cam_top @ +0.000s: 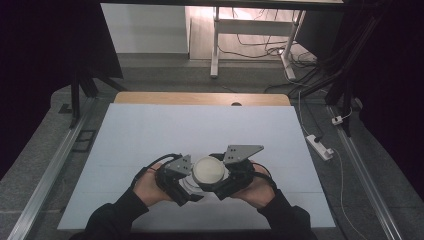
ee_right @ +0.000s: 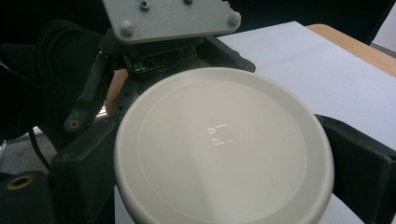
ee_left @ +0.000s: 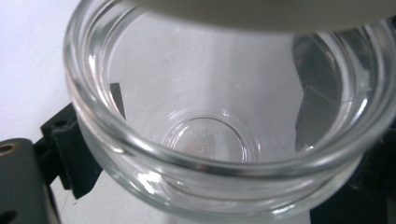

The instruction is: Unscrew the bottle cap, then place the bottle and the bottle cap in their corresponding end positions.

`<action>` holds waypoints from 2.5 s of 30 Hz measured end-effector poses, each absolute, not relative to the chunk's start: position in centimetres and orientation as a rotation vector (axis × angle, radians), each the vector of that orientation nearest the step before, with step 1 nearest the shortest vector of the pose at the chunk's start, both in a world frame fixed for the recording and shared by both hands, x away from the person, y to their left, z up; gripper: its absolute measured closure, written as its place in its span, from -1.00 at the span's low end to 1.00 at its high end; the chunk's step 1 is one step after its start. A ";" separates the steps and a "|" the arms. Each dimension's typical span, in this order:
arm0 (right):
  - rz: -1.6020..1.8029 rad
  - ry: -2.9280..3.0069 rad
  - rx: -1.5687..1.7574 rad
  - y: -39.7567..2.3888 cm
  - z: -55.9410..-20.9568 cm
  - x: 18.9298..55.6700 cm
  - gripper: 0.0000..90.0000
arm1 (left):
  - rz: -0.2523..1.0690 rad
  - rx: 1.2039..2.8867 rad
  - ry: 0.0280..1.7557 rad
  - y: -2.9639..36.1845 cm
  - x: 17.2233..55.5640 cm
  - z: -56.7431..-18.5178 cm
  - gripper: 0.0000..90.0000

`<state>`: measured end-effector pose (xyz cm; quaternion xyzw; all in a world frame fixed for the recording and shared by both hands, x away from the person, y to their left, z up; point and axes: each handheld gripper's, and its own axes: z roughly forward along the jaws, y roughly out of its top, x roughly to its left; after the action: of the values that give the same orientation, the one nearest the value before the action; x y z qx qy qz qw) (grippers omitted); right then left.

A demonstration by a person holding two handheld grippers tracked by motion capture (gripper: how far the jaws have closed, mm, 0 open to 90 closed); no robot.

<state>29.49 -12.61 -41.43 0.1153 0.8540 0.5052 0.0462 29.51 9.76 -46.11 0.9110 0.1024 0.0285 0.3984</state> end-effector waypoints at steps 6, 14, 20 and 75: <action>1.542 2.596 0.353 -12.8 -41.2 29.1 -0.83 | 0.087 2.306 0.307 10.4 30.1 -46.4 -0.83; 1.537 2.590 0.350 -13.2 -41.0 28.4 -0.83 | 0.107 2.306 0.357 10.9 30.8 -46.6 -0.83; 1.535 2.589 0.361 -13.5 -41.2 28.0 -0.83 | 0.125 2.303 0.398 11.1 31.3 -46.7 -0.83; 1.467 2.621 0.441 -13.0 -46.5 27.0 -0.83 | 0.238 2.223 0.527 10.5 37.2 -45.7 -0.83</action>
<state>26.95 -13.04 -46.53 0.1450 0.8621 0.4827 0.0529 37.20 10.46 -45.67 0.8828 0.2091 0.0945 0.4099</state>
